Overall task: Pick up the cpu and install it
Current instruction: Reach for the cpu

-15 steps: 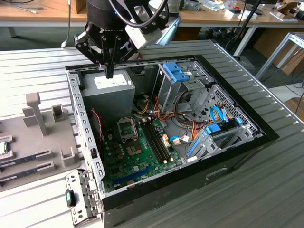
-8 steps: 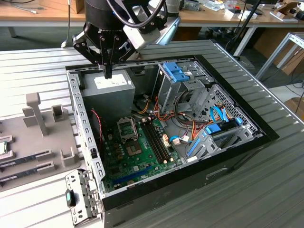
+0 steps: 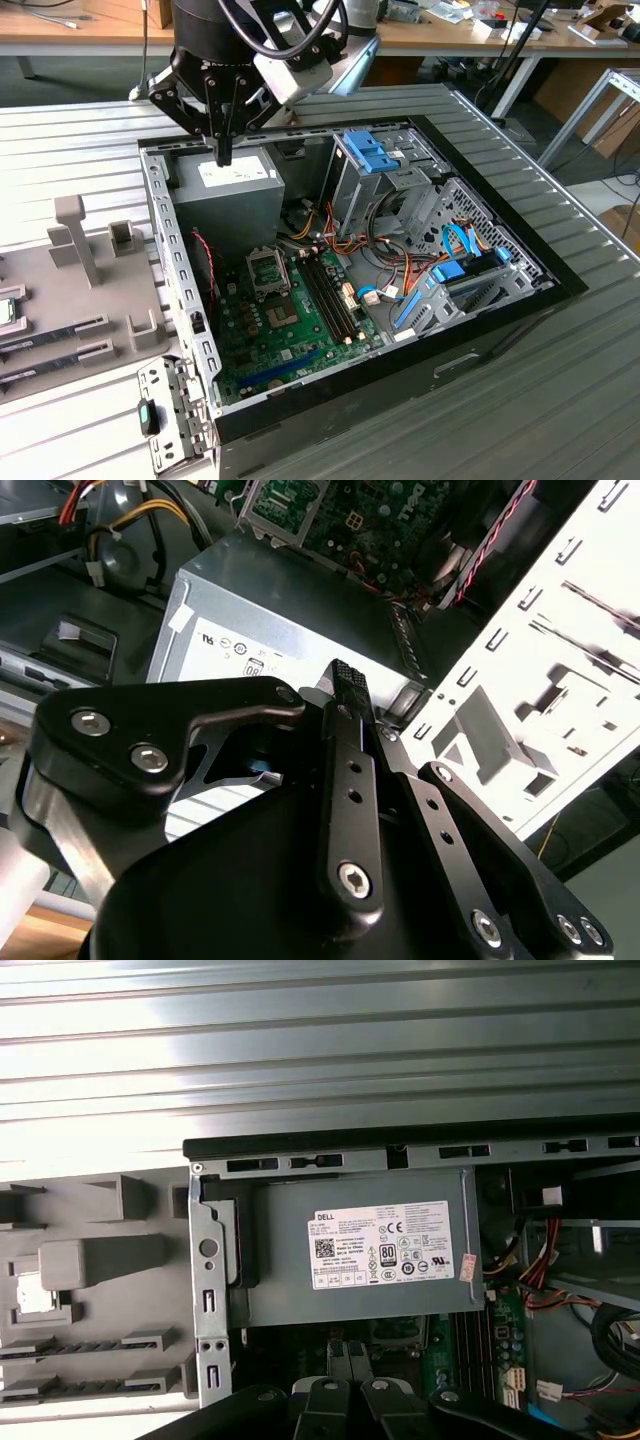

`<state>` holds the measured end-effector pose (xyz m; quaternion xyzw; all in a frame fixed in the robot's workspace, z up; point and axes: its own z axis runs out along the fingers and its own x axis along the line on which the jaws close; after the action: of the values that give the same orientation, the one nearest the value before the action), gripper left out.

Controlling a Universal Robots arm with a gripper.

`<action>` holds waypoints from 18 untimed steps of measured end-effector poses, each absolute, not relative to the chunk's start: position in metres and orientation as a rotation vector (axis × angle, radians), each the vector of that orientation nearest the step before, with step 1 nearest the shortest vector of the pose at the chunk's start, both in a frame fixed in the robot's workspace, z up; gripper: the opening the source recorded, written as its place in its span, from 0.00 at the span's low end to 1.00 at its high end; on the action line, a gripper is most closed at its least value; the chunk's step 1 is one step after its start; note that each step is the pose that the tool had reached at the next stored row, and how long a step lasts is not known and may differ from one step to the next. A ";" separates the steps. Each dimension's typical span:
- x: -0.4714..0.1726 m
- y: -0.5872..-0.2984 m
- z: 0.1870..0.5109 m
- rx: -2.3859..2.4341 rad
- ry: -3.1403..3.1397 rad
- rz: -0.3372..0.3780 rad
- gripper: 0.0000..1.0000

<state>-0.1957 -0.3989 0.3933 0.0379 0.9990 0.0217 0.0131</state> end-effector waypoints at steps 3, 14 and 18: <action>-0.197 -0.399 0.393 0.118 3.112 0.068 0.11; -0.204 -0.399 0.393 0.118 3.113 0.068 0.11; -0.206 -0.399 0.393 0.118 3.112 0.068 0.11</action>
<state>-0.2062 -0.3989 0.3933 0.0379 0.9990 0.0218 0.0131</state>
